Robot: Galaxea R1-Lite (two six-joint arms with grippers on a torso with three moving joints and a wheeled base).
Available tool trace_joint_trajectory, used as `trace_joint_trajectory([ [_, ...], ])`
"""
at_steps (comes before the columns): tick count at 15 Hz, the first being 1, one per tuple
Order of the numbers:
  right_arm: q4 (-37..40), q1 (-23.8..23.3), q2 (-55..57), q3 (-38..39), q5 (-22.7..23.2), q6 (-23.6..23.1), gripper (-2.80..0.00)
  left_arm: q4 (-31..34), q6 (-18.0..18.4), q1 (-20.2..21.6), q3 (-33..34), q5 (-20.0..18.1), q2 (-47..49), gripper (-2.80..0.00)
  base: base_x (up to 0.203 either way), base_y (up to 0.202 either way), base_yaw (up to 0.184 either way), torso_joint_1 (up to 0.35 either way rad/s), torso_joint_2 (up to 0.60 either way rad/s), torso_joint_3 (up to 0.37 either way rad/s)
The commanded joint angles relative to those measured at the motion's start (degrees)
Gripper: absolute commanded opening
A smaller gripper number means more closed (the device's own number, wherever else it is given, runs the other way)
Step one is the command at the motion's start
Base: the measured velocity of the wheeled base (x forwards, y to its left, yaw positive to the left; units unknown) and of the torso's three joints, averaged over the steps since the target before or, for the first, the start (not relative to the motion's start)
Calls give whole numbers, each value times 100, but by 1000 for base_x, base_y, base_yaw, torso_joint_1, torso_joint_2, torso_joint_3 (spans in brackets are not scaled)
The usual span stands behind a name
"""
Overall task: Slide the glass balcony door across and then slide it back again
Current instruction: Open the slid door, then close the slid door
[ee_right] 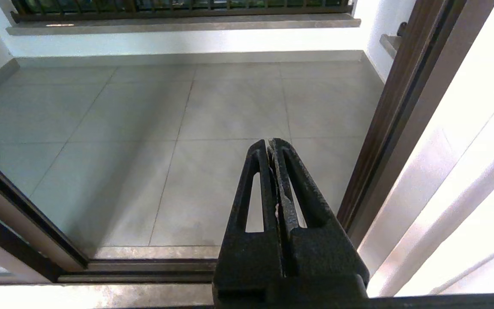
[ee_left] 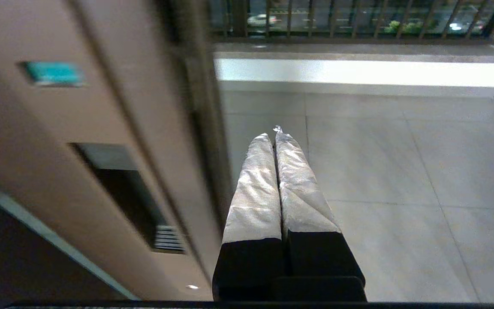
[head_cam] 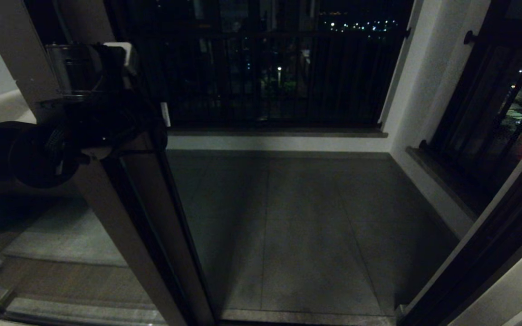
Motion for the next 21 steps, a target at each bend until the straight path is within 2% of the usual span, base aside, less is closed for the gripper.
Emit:
trace_joint_trajectory([
  [1, 1, 1, 7, 1, 2, 0, -280, -88, 7, -132, 8, -7, -218, -280, 0, 0, 0, 0, 0, 0],
  [4, 1, 1, 7, 1, 2, 0, -280, -185, 0, -459, 253, -8, -778, -280, 0, 0, 0, 0, 0, 0],
  [6, 1, 1, 7, 1, 2, 0, -280, -185, -25, -499, 787, -65, -1302, -280, 0, 0, 0, 0, 0, 0],
  [8, 1, 1, 7, 1, 2, 0, -280, -165, -49, -351, 1513, -371, -1892, -280, 0, 0, 0, 0, 0, 0],
  [9, 1, 1, 7, 1, 2, 0, -280, -155, -55, -172, 1855, -679, -2204, -280, 0, 0, 0, 0, 0, 0],
  [10, 1, 1, 7, 1, 2, 0, -280, -95, -58, 195, 2060, -1122, -2438, -280, 0, 0, 0, 0, 0, 0],
  [12, 1, 1, 7, 1, 2, 0, -280, 482, -61, 998, 2083, -1997, -2698, -280, 0, 0, 0, 0, 0, 0],
  [14, 1, 1, 7, 1, 2, 0, -280, 1440, -73, 2013, 1748, -3354, -2837, -280, 0, 0, 0, 0, 0, 0],
  [16, 1, 1, 7, 1, 2, 0, -280, 2259, -185, 2810, 1111, -4537, -2778, -280, 0, 0, 0, 0, 0, 0],
  [17, 1, 1, 7, 1, 2, 0, -280, 2577, -310, 2920, 906, -4885, -2638, -280, 0, 0, 0, 0, 0, 0],
  [21, 1, 1, 7, 1, 2, 0, -280, 2679, -370, 2879, 738, -5551, -2410, -280, 0, 0, 0, 0, 0, 0],
])
